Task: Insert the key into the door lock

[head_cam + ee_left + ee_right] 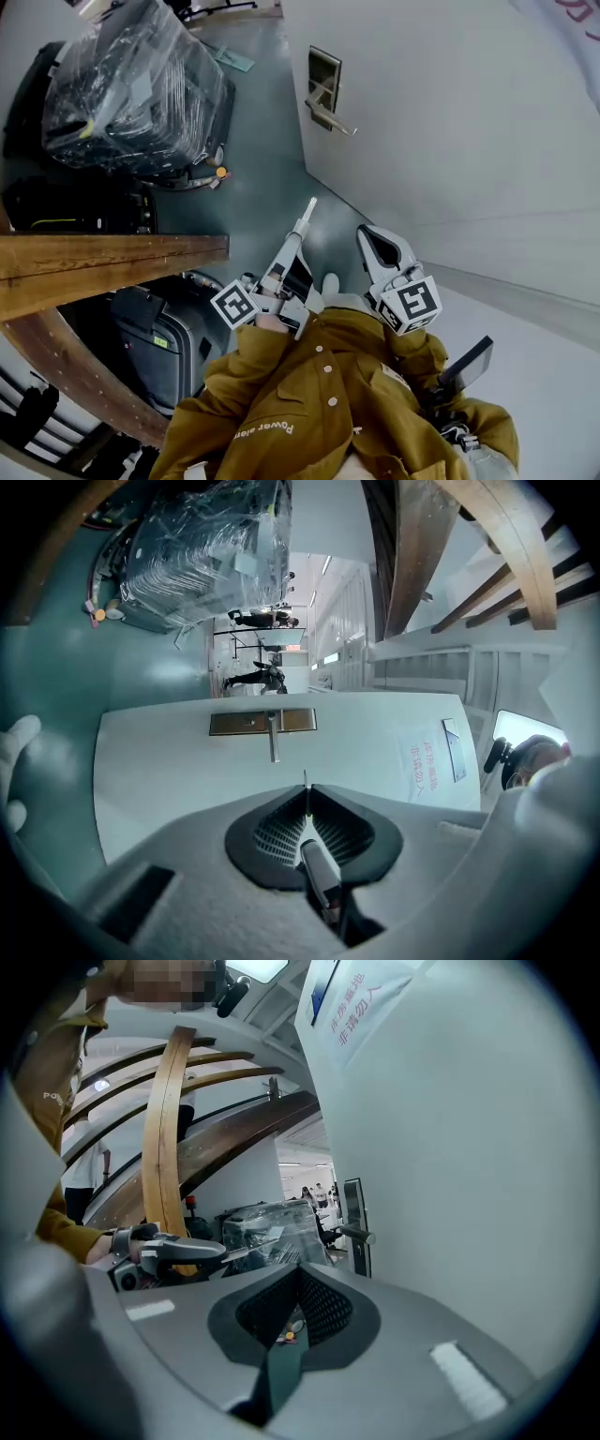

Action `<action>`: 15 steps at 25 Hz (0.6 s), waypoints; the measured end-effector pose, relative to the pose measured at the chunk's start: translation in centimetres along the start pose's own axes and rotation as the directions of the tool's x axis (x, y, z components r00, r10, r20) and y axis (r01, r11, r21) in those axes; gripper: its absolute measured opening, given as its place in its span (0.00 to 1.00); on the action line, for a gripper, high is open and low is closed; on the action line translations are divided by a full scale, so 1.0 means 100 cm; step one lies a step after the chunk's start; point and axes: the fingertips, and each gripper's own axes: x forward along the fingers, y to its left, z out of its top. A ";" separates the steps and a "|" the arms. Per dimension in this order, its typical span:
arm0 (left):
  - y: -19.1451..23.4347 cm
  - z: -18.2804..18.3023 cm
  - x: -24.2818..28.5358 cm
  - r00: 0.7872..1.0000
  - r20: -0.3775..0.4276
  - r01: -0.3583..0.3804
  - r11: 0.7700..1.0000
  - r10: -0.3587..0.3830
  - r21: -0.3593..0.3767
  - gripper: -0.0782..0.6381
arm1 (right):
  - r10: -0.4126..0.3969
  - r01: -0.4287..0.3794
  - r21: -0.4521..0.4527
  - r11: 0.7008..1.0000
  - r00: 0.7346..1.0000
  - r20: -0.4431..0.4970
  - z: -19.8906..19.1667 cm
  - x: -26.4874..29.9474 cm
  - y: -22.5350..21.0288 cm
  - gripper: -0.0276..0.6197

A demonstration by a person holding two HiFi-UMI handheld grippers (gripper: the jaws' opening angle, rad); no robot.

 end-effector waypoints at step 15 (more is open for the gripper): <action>0.029 0.095 0.088 0.991 -0.126 -0.038 0.999 0.036 -0.016 0.14 | -0.147 0.131 -0.305 0.943 0.989 -0.030 0.048 0.124 -0.078 0.41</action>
